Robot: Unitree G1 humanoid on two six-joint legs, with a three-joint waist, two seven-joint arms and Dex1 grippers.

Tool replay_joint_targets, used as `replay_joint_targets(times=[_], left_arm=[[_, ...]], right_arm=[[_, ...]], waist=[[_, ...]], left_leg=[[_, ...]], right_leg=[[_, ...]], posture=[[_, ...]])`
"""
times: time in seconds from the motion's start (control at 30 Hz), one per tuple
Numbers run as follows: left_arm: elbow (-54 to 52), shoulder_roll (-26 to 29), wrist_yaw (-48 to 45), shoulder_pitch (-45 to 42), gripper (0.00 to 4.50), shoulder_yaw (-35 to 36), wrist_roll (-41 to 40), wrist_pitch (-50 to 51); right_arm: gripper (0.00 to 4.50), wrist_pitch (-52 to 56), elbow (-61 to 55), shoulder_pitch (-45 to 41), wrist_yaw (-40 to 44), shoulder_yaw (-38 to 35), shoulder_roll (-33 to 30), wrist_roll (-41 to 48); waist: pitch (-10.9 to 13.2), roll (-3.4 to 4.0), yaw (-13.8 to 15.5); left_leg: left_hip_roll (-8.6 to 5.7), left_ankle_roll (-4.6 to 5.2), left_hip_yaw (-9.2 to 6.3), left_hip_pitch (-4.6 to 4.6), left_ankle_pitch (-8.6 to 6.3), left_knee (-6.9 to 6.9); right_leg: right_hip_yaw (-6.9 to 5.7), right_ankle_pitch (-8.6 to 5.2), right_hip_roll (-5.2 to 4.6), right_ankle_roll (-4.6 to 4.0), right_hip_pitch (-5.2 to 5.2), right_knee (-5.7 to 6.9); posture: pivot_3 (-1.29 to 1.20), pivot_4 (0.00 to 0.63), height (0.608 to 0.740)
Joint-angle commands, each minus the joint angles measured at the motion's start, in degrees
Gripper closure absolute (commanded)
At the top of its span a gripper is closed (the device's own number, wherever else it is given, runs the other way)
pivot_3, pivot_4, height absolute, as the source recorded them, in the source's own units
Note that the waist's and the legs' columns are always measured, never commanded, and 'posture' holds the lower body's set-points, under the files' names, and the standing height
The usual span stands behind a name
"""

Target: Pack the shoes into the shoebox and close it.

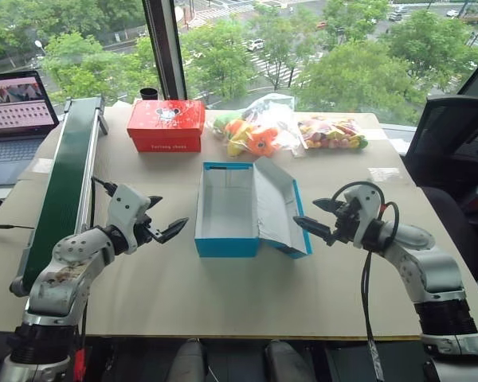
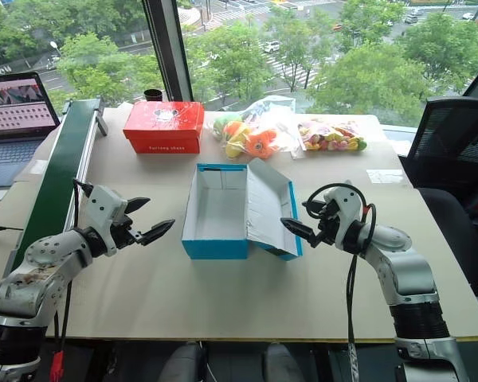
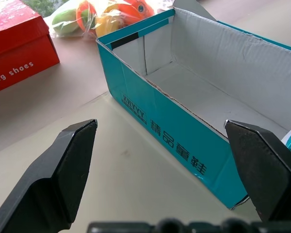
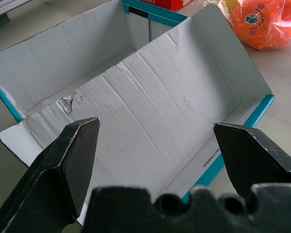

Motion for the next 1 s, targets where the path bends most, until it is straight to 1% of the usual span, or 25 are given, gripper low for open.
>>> replay_joint_targets(times=[0.03, 0.1, 0.23, 0.3, 0.37, 0.43, 0.6, 0.7, 0.77, 0.83, 0.93, 1.0], left_arm=[[0.55, -1.06, 0.80, -1.11, 0.00, 2.04, 0.39, -2.47], [2.80, -2.50, 4.78, -1.34, 0.00, 5.76, 0.70, -2.56], [7.86, -2.96, 13.14, -2.46, 0.00, 9.23, 6.40, -4.00], [12.16, -2.98, 19.14, -3.57, 0.00, 11.61, 9.69, -4.35], [17.08, -3.02, 25.80, -5.20, 0.00, 16.89, 10.57, -3.62], [20.04, -2.57, 28.88, -6.52, 0.00, 20.06, 10.61, -3.63], [25.12, -0.55, 29.82, -9.10, 0.00, 22.25, 10.67, -2.88], [29.56, 0.87, 30.13, -12.59, 0.00, 22.52, 10.64, -2.73], [32.16, 1.22, 30.66, -14.73, 0.00, 22.13, 11.01, -3.17], [34.64, 1.19, 31.42, -16.94, 0.00, 21.92, 11.17, -3.45], [38.35, 0.78, 32.27, -20.50, 0.00, 22.50, 10.52, -3.95], [41.06, 1.30, 30.73, -22.52, 0.00, 21.69, 10.61, -5.56]], right_arm=[[0.04, -1.46, -2.02, -1.30, -0.40, -0.77, 0.52, -0.34], [0.04, -1.45, -1.20, -4.45, -1.35, 0.25, 2.23, -0.63], [0.04, -1.43, 0.47, -8.80, -3.15, 1.40, 5.76, -2.04], [0.04, -1.13, 1.45, -11.24, -4.57, 1.89, 8.31, -1.99], [0.04, -0.21, 2.35, -15.08, -6.58, 3.65, 12.79, -1.94], [0.04, 0.77, 2.58, -17.74, -7.71, 4.82, 16.97, -1.26], [0.04, 0.87, 1.04, -19.35, -9.04, 8.65, 22.66, -2.41], [0.04, -1.19, 0.61, -20.20, -12.49, 11.07, 25.79, -5.39], [0.04, 1.25, 0.56, -20.60, -15.28, 10.35, 27.50, -5.16], [0.04, 2.71, 0.31, -20.68, -15.28, 9.96, 27.93, -4.41], [0.04, 1.70, -0.39, -20.26, -15.07, 10.85, 27.70, -5.43], [0.04, 1.08, -1.10, -19.73, -14.60, 11.81, 27.18, -6.23]], waist=[[0.00, 0.00, 0.00], [0.00, 0.00, -0.20], [0.00, -0.01, -0.82], [0.01, -0.02, -0.67], [0.02, -0.03, -0.76], [0.03, -0.06, -1.18], [0.01, -0.09, -0.29], [0.01, -0.11, 0.21], [-0.01, -0.15, 0.30], [-0.01, -0.16, 0.38], [-0.02, -0.17, 0.25], [-0.02, -0.17, 0.22]], left_leg=[[0.00, 0.00, 0.00, 0.00, 0.00, 0.00], [0.00, 0.00, 0.00, 0.03, 0.00, 0.01], [0.03, 0.01, -0.02, 0.10, 0.01, 0.02], [0.02, 0.01, -0.05, 0.10, 0.01, 0.01], [0.02, 0.01, -0.05, 0.09, 0.00, 0.01], [0.03, 0.01, -0.05, 0.05, 0.00, 0.01], [0.01, 0.00, -0.09, 0.03, 0.00, 0.00], [0.01, -0.03, -0.14, 0.01, 0.02, 0.01], [0.02, -0.11, -0.23, 0.00, 0.07, 0.01], [0.02, -0.14, -0.26, 0.00, 0.09, 0.01], [0.02, -0.15, -0.28, 0.00, 0.09, 0.00], [0.04, -0.14, -0.29, -0.01, 0.09, -0.05]], right_leg=[[0.00, 0.00, 0.00, 0.00, 0.00, 0.00], [0.00, 0.00, 0.00, 0.00, 0.01, 0.04], [0.03, -0.01, 0.06, 0.01, -0.05, 0.26], [0.00, 0.00, 0.07, -0.01, -0.03, 0.28], [0.00, 0.01, 0.06, -0.02, -0.04, 0.26], [0.00, 0.02, 0.06, -0.04, -0.16, 0.35], [-0.10, 0.03, 0.01, -0.06, -0.17, 0.40], [-0.19, 0.04, 0.00, -0.07, -0.18, 0.42], [-0.31, 0.06, 0.01, -0.11, -0.18, 0.43], [-0.35, 0.07, 0.00, -0.12, -0.16, 0.43], [-0.39, 0.08, 0.00, -0.13, -0.15, 0.42], [-0.45, 0.08, 0.00, -0.14, -0.21, 0.44]], posture=[[0.00, 0.150, 0.739], [0.00, 0.150, 0.739], [0.00, 0.150, 0.739], [0.00, 0.150, 0.739], [0.00, 0.150, 0.739], [0.00, 0.150, 0.739], [0.00, 0.150, 0.739], [0.00, 0.150, 0.739], [0.00, 0.150, 0.739], [0.00, 0.150, 0.739], [0.00, 0.150, 0.739], [0.00, 0.150, 0.739]])
